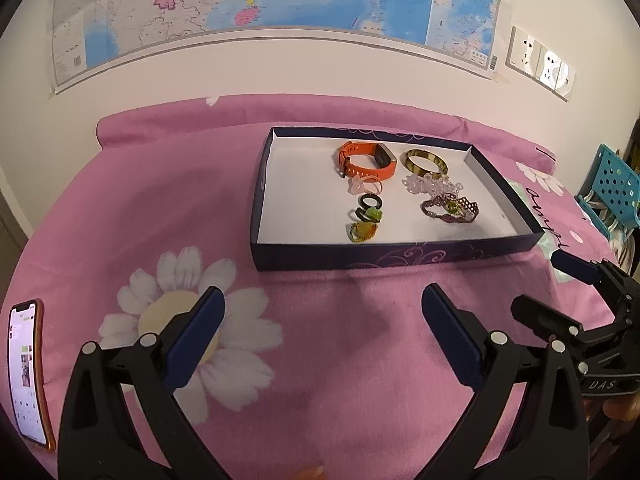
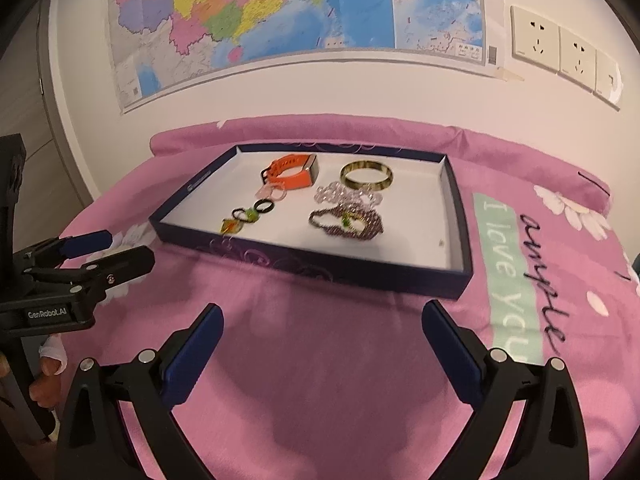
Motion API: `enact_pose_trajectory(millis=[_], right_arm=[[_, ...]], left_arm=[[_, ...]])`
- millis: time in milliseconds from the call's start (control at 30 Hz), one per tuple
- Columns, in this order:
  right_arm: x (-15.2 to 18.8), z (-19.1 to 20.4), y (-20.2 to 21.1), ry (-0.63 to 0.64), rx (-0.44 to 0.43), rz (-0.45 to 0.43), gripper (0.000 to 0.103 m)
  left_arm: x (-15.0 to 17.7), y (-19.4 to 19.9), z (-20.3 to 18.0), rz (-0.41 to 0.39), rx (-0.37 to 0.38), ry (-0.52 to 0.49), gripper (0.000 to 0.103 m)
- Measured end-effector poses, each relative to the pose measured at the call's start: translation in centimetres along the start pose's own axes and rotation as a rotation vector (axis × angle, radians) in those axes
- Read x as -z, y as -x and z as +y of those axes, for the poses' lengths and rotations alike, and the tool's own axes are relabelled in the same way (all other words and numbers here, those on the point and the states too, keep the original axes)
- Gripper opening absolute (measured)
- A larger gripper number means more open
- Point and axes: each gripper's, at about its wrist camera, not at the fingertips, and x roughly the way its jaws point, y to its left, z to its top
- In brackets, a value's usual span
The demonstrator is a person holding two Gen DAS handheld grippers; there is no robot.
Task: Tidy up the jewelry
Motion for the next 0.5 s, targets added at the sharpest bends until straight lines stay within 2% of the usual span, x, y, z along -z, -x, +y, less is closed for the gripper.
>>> enact_pose_trajectory(millis=[500], right_arm=[[0.64,0.62,0.46,-0.003,-0.015,0.008,0.096]], left_arm=[[0.87,0.73,-0.22,0.001,-0.012,-0.020,0.097]])
